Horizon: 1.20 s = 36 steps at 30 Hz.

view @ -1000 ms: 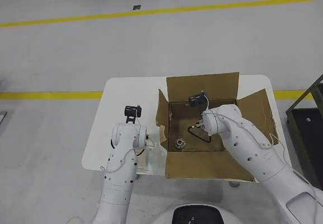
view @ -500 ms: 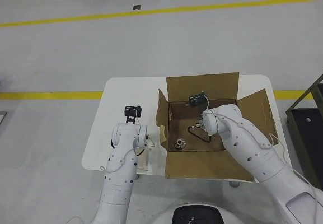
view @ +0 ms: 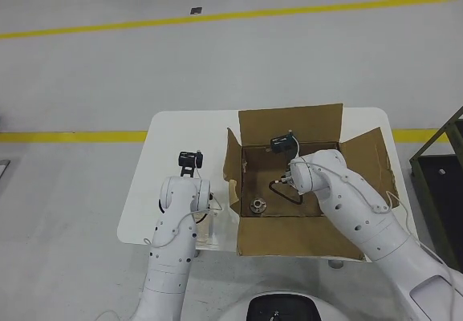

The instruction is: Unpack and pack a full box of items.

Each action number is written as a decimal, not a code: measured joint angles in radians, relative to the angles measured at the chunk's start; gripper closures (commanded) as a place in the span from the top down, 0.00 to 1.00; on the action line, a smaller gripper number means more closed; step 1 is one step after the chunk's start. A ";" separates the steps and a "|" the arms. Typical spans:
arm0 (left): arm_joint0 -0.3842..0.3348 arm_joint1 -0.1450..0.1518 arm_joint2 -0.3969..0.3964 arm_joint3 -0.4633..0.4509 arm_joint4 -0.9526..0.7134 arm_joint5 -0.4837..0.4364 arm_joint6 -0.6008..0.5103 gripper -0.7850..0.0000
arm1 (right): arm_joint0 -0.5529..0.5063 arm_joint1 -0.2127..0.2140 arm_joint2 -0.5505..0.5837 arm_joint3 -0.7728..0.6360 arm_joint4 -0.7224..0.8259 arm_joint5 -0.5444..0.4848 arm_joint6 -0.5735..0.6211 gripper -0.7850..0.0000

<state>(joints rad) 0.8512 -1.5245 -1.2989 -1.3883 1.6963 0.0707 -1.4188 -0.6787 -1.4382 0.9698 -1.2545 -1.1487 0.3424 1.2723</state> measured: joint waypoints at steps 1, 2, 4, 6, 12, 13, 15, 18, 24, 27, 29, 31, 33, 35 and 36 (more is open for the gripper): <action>0.000 0.000 0.000 0.000 0.000 0.000 0.000 1.00 | 0.000 0.000 0.000 0.000 0.000 0.000 0.000 0.00; 0.000 0.000 0.000 0.000 0.000 0.000 0.000 1.00 | 0.000 0.000 0.000 0.000 0.000 0.000 0.000 0.00; 0.000 0.000 0.000 0.000 0.000 0.000 0.000 1.00 | -0.001 0.000 0.000 0.000 0.000 0.000 -0.001 1.00; 0.000 0.000 0.000 0.000 0.000 0.000 0.000 1.00 | -0.013 0.001 0.006 -0.007 0.009 -0.012 -0.022 1.00; 0.000 0.000 0.000 0.000 0.000 0.000 0.000 1.00 | -0.054 0.008 0.039 -0.083 0.001 -0.028 -0.054 1.00; 0.000 0.000 0.000 0.000 0.000 0.000 0.000 1.00 | -0.065 0.010 0.046 -0.102 0.003 -0.035 -0.058 1.00; 0.006 0.000 -0.003 -0.001 -0.002 0.001 0.010 1.00 | -0.081 0.014 0.055 -0.123 -0.001 -0.046 -0.059 1.00; 0.027 0.004 -0.016 -0.014 -0.003 -0.001 0.059 1.00 | -0.104 0.017 0.064 -0.137 -0.016 -0.042 -0.054 1.00; 0.052 0.010 -0.049 -0.043 0.022 0.020 0.073 1.00 | -0.118 0.010 0.045 -0.101 -0.008 -0.035 -0.058 1.00; 0.058 0.013 -0.069 -0.050 0.038 0.037 0.072 1.00 | -0.107 -0.001 0.016 -0.067 0.009 -0.039 -0.077 1.00; 0.059 0.014 -0.077 -0.051 0.051 0.042 0.071 1.00 | -0.089 -0.012 -0.008 -0.034 0.020 -0.038 -0.090 1.00; 0.059 0.015 -0.078 -0.051 0.054 0.042 0.071 1.00 | -0.067 -0.023 -0.034 0.000 0.028 -0.032 -0.105 0.81; 0.058 0.015 -0.078 -0.051 0.054 0.042 0.071 1.00 | -0.047 -0.034 -0.056 0.029 0.030 -0.019 -0.120 0.68; 0.058 0.015 -0.078 -0.051 0.054 0.042 0.071 1.00 | -0.026 -0.046 -0.080 0.064 0.036 -0.004 -0.132 0.47; 0.058 0.015 -0.078 -0.051 0.054 0.042 0.071 1.00 | -0.018 -0.052 -0.091 0.079 0.039 0.001 -0.135 0.46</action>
<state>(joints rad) 0.9095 -1.5099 -1.3770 -1.4389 1.7502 0.1127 -1.3482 -0.6965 -1.4899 0.8791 -1.1756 -1.1102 0.3430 1.1368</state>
